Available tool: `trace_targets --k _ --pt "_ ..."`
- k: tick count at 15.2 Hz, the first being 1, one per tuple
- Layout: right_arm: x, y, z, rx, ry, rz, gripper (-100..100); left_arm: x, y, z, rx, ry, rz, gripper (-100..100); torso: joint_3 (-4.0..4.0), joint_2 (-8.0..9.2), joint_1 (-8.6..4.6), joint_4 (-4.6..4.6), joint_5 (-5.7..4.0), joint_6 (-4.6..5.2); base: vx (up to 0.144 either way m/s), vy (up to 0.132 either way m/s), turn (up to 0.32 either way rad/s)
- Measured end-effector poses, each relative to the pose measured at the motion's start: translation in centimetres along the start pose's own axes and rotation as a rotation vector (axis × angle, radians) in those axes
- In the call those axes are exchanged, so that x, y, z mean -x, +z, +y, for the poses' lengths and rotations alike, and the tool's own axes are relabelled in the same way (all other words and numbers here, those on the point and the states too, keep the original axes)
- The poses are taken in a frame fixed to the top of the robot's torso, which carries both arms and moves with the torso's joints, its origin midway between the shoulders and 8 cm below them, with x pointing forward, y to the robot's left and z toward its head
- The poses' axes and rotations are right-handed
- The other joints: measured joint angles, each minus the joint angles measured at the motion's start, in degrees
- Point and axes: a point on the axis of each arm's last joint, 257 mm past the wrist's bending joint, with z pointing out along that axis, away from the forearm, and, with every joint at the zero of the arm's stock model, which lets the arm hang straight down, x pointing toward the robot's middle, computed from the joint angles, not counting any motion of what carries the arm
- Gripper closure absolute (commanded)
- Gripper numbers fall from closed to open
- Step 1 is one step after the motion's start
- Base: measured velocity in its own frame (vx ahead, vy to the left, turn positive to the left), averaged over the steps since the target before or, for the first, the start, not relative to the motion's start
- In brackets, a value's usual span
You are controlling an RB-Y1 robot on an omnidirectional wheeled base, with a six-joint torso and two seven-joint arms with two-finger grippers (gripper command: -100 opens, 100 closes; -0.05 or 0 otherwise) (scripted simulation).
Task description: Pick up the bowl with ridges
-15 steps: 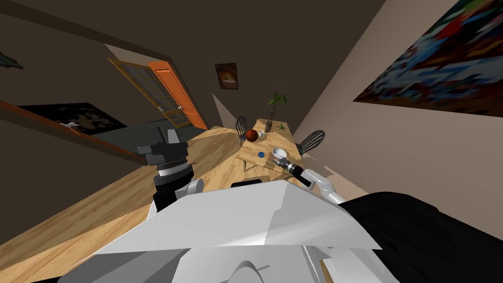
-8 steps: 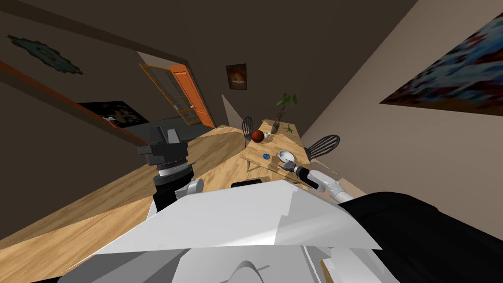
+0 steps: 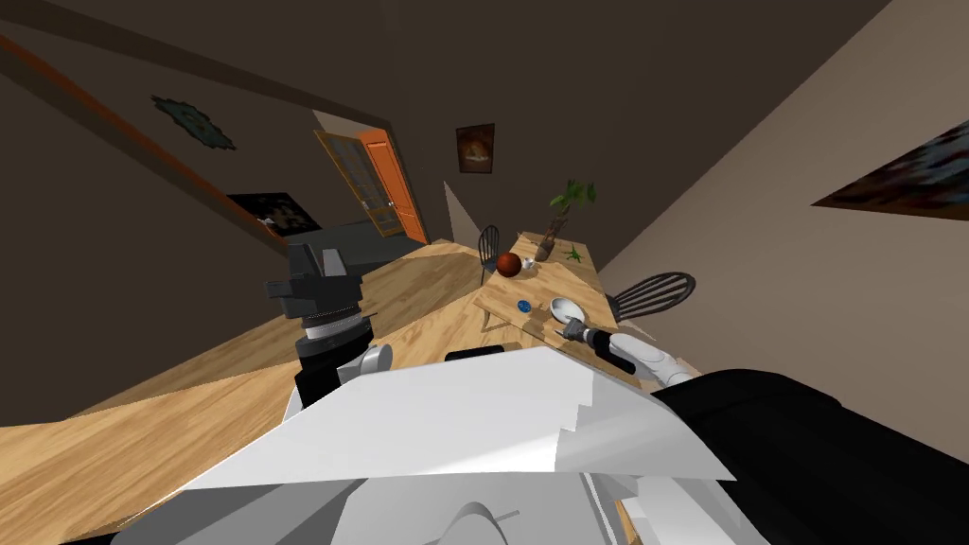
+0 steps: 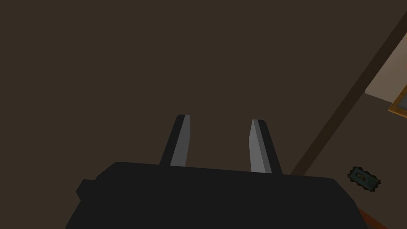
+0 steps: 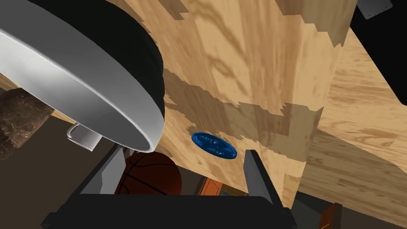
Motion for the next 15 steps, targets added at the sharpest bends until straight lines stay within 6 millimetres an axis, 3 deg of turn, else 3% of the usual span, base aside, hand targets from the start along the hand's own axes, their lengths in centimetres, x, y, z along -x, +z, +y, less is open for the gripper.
trace_targets --k 12,15 --pt "-13.8 -5.4 -2.7 0.034 -0.287 0.334 -100 0.0 0.0 0.0 0.0 0.0 0.0 0 0.01 0.02 0.01 0.0 0.0 0.03 0.028 0.035 0.153" --pt "-15.7 -6.2 -2.8 0.041 -0.317 0.376 -100 0.0 0.0 0.0 0.0 0.0 0.0 0 0.05 0.08 -0.05 0.02 -0.03 0.03 0.017 0.018 0.084"
